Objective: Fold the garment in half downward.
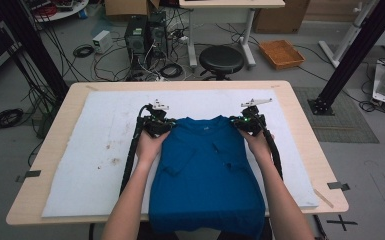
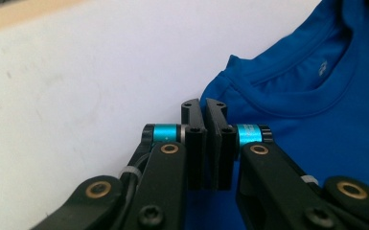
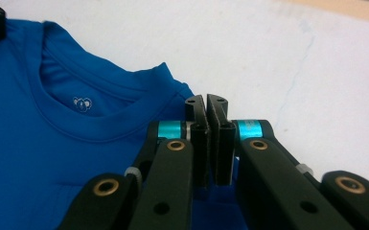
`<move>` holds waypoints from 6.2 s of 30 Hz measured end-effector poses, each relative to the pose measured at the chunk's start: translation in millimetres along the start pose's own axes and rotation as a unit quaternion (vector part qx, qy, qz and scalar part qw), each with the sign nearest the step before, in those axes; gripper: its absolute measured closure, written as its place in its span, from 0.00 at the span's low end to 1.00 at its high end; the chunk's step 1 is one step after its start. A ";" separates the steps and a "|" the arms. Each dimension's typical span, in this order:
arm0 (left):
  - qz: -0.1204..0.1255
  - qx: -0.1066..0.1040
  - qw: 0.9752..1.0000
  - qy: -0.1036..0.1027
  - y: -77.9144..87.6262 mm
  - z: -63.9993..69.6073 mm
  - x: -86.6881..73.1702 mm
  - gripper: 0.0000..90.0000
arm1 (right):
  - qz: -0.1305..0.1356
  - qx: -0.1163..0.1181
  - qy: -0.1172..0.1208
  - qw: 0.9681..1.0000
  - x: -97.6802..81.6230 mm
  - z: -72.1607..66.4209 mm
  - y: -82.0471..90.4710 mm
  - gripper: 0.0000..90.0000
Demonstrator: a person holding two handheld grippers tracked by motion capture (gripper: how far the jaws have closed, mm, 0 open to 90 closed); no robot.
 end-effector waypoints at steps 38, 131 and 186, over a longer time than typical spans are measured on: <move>0.015 -0.054 0.980 -0.189 92.7 137.4 -145.3 0.94 | 0.034 0.012 0.081 0.996 -165.6 -114.8 105.7 0.95; -0.001 0.034 0.997 0.073 49.1 -27.2 -75.5 0.67 | 0.016 -0.035 -0.049 0.998 -37.3 13.0 17.9 0.68; -0.027 -0.114 0.990 0.073 94.0 45.7 -107.0 0.99 | 0.001 0.076 -0.060 0.995 -108.1 -58.5 72.1 0.94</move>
Point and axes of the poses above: each handheld gripper's, and its own axes: y roughly backward along the jaws, x roughly out of its top, z roughly to its right, the point moved 8 cm from there along -y, roughly forward along the jaws, and after that the axes turned 13 degrees about -z, right-handed, at the moved point
